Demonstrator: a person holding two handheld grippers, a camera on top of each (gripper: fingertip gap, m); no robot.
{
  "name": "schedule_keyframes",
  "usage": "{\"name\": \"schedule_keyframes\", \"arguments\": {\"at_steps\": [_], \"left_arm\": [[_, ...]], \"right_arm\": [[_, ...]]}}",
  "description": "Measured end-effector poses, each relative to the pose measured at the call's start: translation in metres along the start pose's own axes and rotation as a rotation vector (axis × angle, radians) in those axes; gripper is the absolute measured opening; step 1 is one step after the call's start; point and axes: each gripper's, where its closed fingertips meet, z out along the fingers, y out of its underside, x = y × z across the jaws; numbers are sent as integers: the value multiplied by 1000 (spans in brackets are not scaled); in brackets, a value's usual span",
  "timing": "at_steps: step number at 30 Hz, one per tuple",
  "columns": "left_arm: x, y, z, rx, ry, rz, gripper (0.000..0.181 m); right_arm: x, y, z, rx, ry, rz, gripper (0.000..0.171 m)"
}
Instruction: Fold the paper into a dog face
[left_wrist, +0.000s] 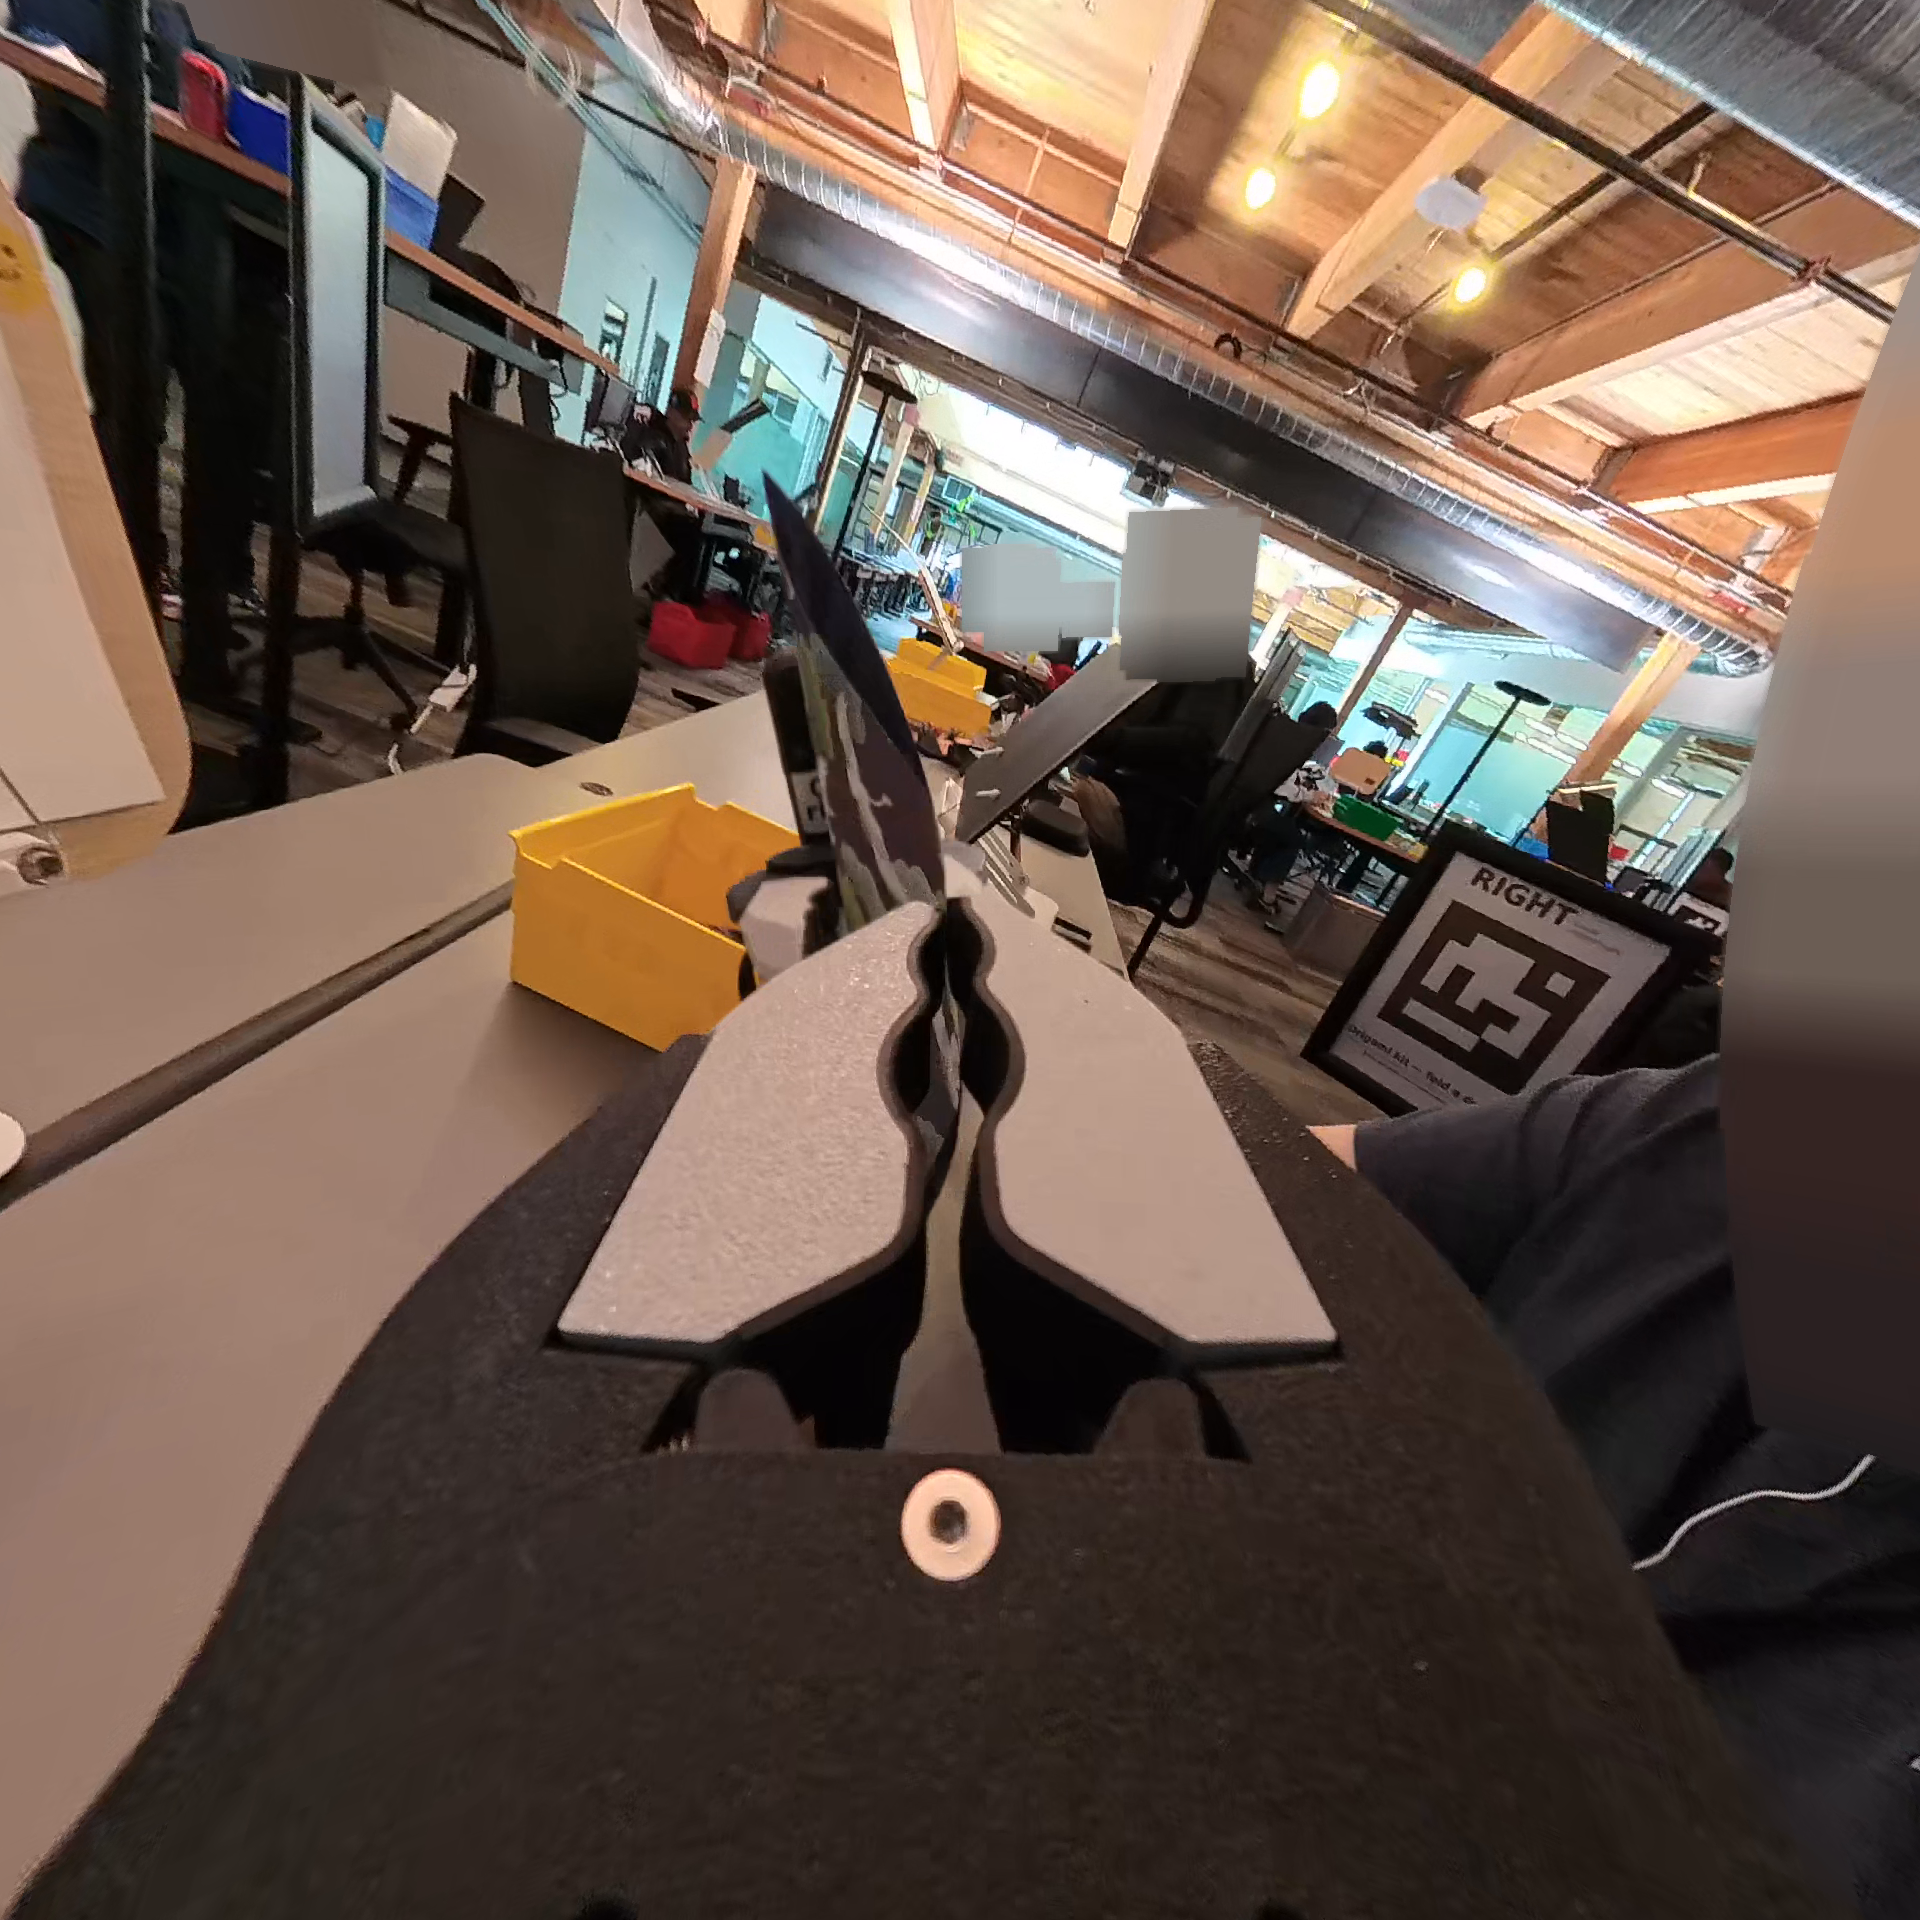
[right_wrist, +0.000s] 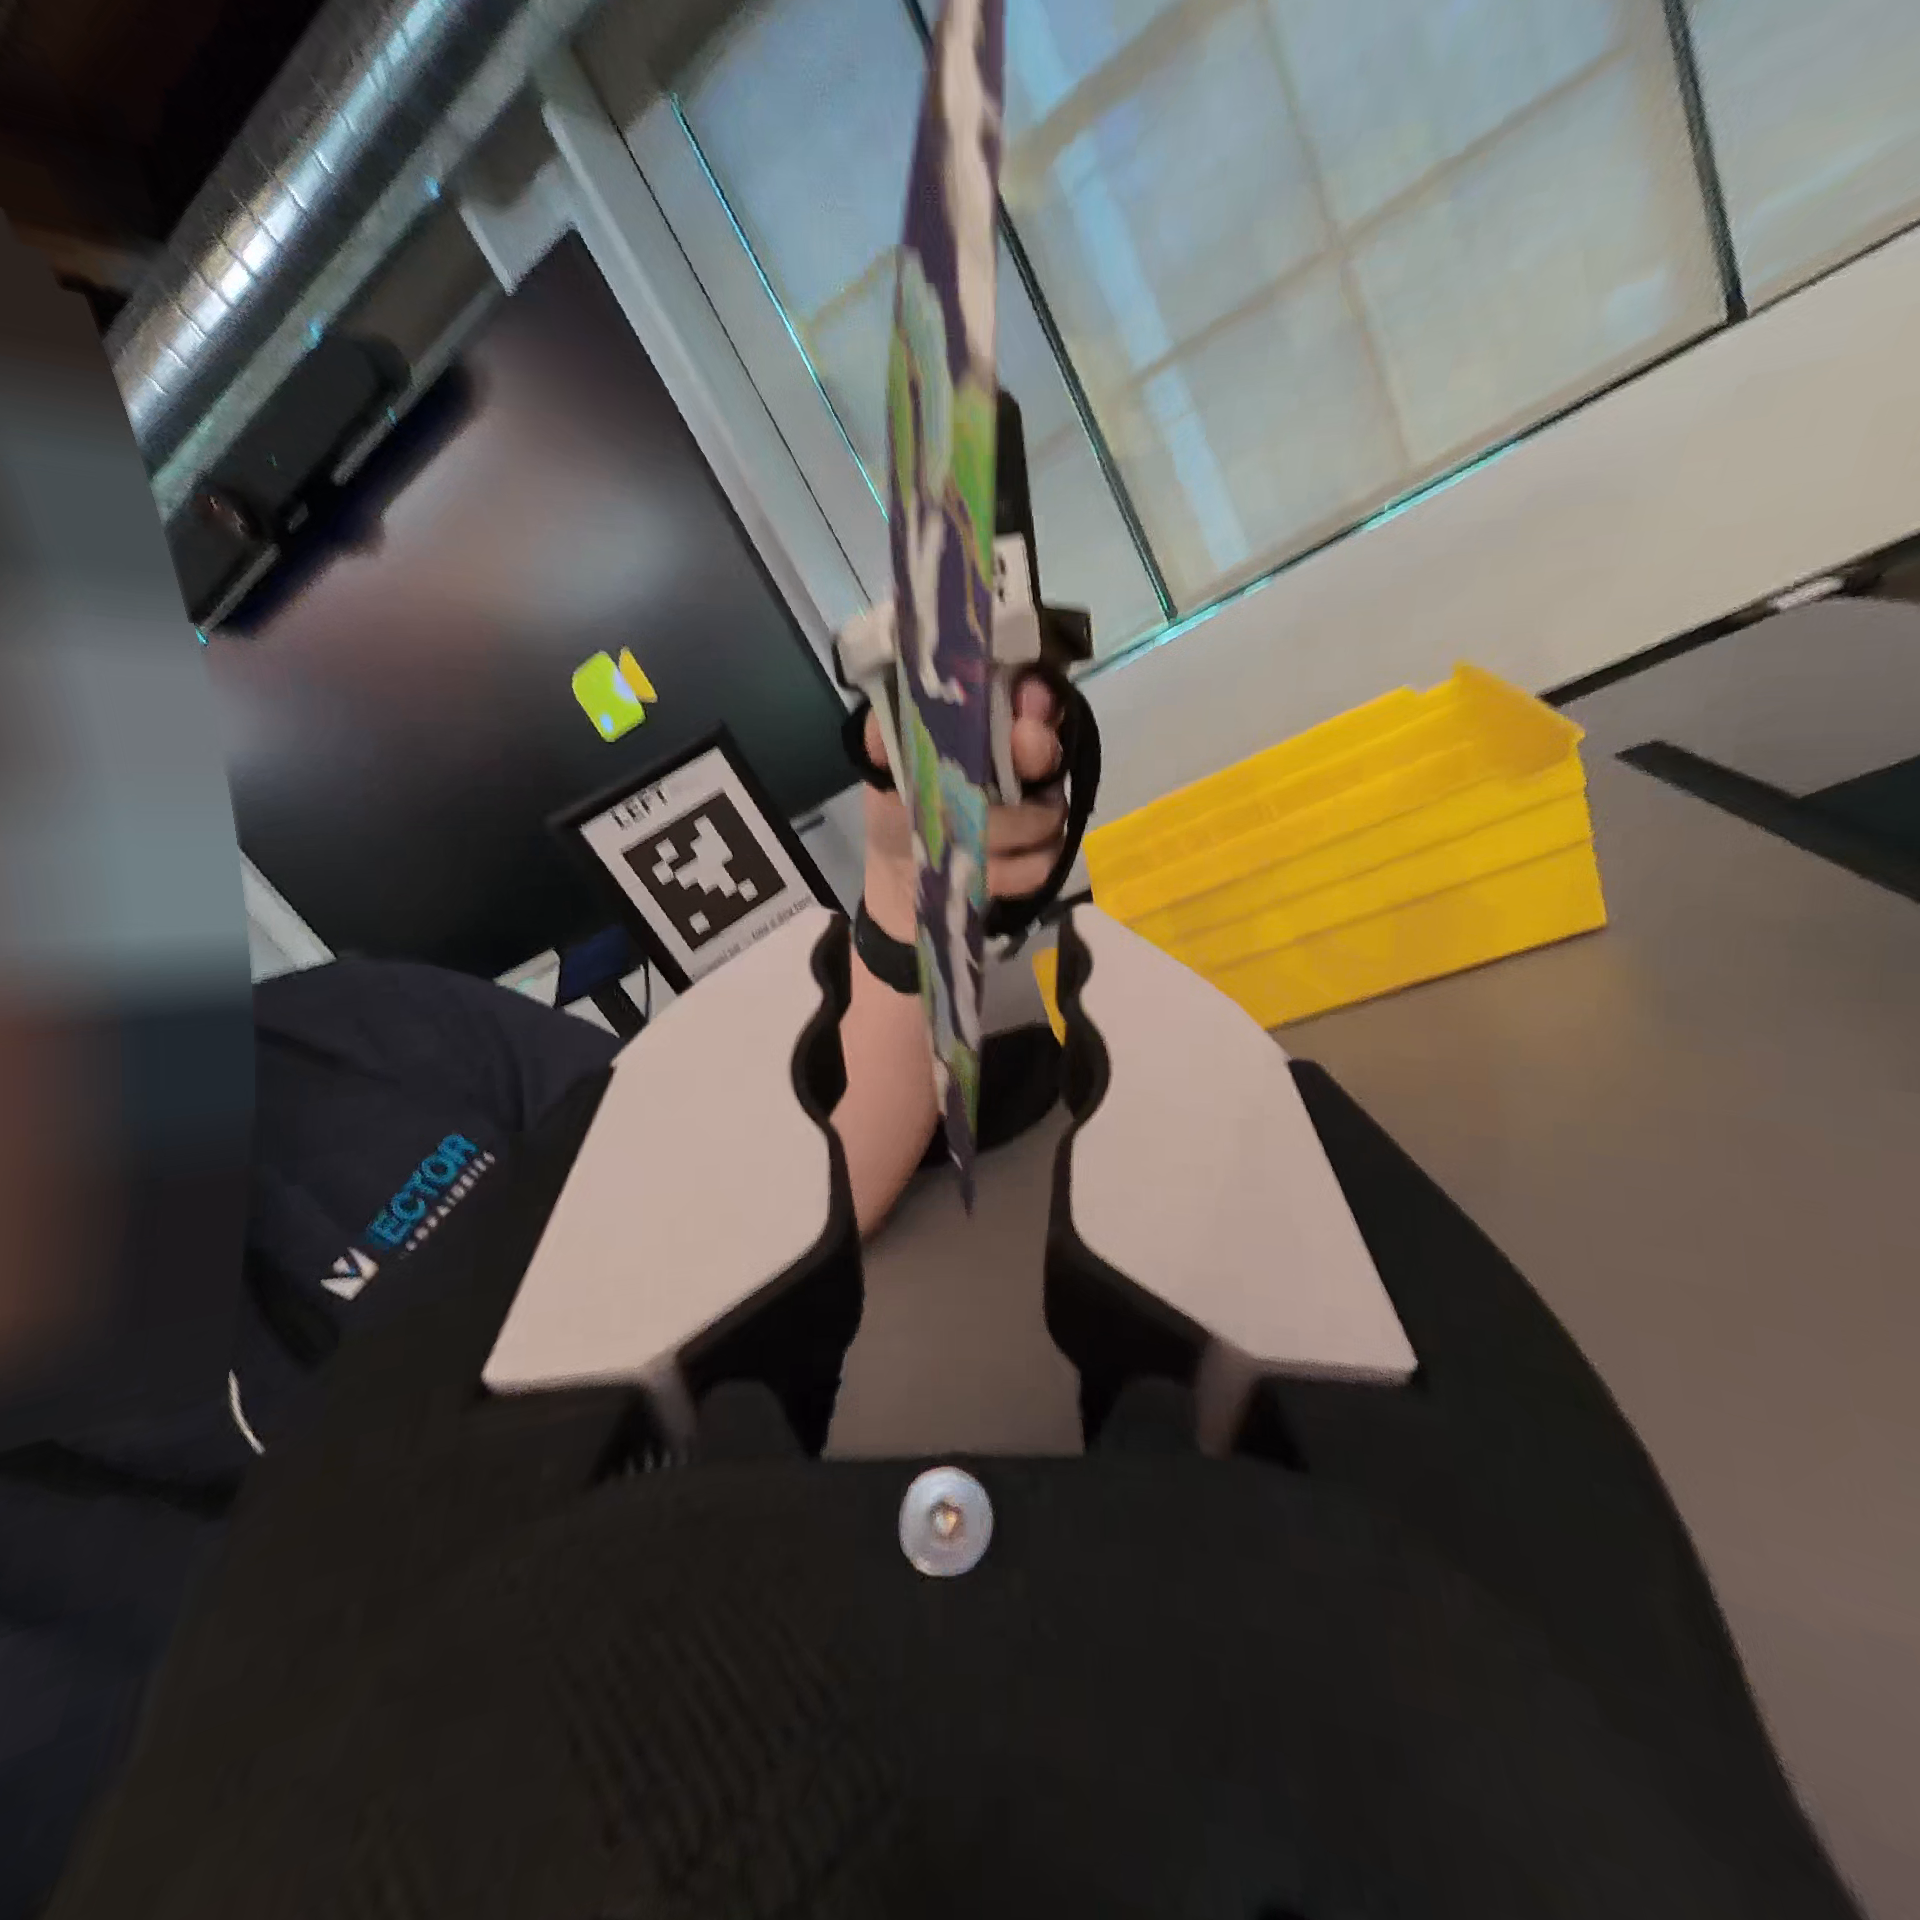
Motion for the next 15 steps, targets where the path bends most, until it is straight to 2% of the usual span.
{"name": "schedule_keyframes", "arguments": {"at_steps": [3,5,9,15], "left_arm": [[0,8,8,-26,13,-12,0],[1,11,12,-37,18,-16,0],[-2,15,15,-38,6,-19,0],[-11,20,10,-62,-49,-4,0]], "right_arm": [[-3,-13,-5,74,7,15,36],[0,-9,-4,52,27,23,33],[2,0,-4,19,13,37,1],[4,3,-5,11,27,100,1]]}}
